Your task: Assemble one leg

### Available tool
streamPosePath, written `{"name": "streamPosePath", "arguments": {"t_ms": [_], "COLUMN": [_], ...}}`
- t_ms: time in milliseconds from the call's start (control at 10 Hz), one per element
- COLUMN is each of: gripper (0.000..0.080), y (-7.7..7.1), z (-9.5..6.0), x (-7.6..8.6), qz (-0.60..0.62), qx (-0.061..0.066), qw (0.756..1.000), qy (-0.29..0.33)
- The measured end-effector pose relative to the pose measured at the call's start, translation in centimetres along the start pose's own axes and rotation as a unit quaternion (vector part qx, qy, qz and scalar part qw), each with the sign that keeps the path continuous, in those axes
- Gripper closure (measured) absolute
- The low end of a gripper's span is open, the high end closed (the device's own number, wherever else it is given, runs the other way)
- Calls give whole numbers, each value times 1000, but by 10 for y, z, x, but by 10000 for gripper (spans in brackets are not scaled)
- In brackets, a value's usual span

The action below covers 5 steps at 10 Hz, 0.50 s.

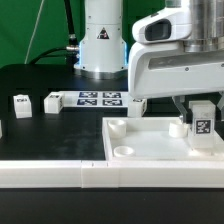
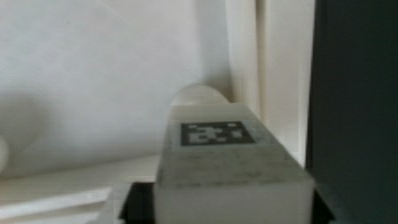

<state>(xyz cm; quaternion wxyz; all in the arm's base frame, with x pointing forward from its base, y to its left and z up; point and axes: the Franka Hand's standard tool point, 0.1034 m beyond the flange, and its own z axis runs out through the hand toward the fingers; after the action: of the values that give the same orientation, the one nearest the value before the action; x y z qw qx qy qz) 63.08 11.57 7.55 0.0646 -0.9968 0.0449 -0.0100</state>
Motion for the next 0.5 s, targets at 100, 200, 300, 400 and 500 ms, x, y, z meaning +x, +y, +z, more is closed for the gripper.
{"name": "streamPosePath", "arguments": {"t_ms": [100,200,300,400,500], "gripper": [508,508,508,508,508], "y": [0,0,0,0,0], "z": [0,1,1,1,1], "x": [0,0,2,4,5], "qz": [0,16,77,139,181], "qx": [0,1,7,11,14], "qw": [1000,1000,997,990,983], "qy": [0,1,5,12,16]}}
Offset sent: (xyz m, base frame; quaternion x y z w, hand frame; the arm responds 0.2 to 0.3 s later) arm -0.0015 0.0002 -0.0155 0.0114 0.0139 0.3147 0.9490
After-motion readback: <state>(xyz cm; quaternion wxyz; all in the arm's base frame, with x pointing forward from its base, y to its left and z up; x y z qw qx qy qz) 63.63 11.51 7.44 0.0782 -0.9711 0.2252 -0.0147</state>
